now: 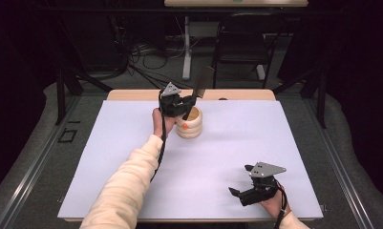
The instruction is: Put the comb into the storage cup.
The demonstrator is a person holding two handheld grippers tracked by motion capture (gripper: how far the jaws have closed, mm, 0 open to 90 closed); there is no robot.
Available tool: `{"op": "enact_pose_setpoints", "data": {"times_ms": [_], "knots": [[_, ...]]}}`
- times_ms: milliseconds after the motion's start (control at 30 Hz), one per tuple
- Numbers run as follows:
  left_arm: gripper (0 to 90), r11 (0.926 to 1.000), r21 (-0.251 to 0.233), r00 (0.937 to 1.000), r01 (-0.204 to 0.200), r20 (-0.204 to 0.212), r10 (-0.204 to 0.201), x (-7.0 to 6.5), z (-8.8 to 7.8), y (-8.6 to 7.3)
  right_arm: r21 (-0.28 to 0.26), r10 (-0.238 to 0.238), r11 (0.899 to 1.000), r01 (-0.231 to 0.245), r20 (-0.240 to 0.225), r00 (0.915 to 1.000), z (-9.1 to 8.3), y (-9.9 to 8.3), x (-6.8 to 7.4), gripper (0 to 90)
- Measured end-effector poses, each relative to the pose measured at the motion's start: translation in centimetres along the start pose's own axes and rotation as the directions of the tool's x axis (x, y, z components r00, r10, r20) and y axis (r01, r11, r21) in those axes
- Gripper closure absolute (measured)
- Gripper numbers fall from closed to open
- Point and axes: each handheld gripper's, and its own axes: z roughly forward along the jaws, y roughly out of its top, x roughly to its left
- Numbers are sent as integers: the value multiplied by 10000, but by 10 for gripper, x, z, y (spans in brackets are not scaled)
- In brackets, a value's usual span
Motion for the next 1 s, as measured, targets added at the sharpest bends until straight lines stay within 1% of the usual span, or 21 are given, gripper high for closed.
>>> {"op": "enact_pose_setpoints", "data": {"times_ms": [200, 300, 433, 1000], "knots": [[721, 10000, 75, 10000, -13, -9, 13, 1, 1, -1, 2, 10, 10000, -10, 2, 10000, 0, 0, 0, 0], [721, 9999, 145, 10000, -84, -22, 84, 1, 1, -2, 8, 8, 10000, -8, 5, 10000, 0, 0, 0, 0], [722, 9998, 179, 10000, -58, -29, 59, 1, 2, -3, 4, -2, 10000, 2, 0, 10000, 0, 0, 0, 0], [721, 9982, 545, 9997, -253, -16, 254, 0, 5, -4, 3, 21, 10000, -21, 5, 10000, 0, 0, 0, 0]]}}
